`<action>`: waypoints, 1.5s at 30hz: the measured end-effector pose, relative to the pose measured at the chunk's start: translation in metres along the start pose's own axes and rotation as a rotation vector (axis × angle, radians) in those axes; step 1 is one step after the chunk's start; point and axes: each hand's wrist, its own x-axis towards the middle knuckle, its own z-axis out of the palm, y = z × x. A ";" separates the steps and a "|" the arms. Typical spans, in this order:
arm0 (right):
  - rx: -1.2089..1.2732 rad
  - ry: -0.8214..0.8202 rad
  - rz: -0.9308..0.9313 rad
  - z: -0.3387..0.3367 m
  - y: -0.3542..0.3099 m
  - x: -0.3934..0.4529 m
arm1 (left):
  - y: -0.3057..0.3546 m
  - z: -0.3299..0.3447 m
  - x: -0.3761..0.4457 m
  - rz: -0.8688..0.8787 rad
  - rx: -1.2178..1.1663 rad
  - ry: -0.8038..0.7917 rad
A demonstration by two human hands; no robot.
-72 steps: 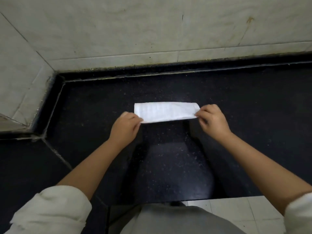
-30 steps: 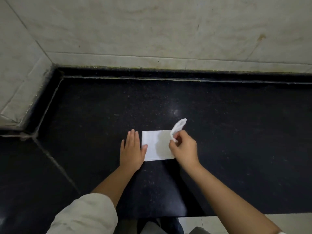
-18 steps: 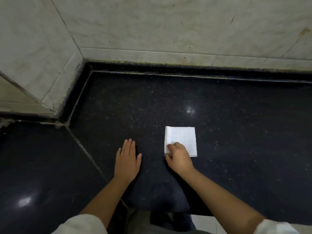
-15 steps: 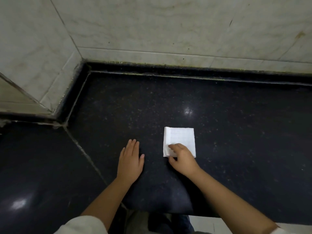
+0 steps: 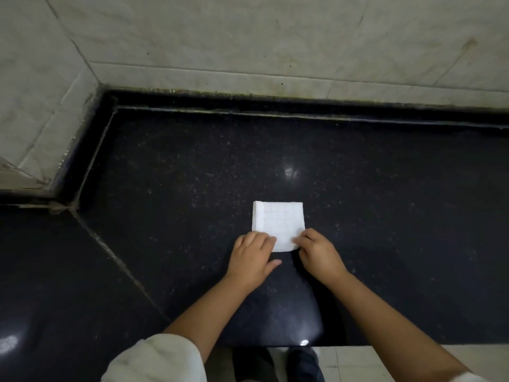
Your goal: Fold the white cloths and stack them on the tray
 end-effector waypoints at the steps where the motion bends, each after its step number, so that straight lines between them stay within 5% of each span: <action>1: 0.007 -0.002 -0.008 -0.004 -0.001 0.000 | 0.000 0.000 0.003 -0.010 0.020 -0.001; 7: 0.102 0.030 0.032 -0.040 0.009 -0.021 | 0.013 -0.004 0.021 0.078 0.092 0.088; 12: 0.245 0.142 0.071 -0.088 0.074 -0.082 | 0.084 -0.016 0.060 0.387 0.060 0.211; 20: 0.140 0.407 0.293 -0.186 0.228 -0.232 | 0.321 -0.018 0.122 0.665 0.075 0.130; 26: -0.055 0.397 0.440 -0.281 0.322 -0.347 | 0.492 -0.025 0.162 0.834 0.042 0.063; 31: -0.074 0.418 0.501 -0.364 0.393 -0.407 | 0.616 -0.051 0.210 0.844 -0.058 -0.056; 45: 0.098 0.552 0.475 -0.600 0.622 -0.439 | 0.866 -0.104 0.422 0.801 -0.467 0.111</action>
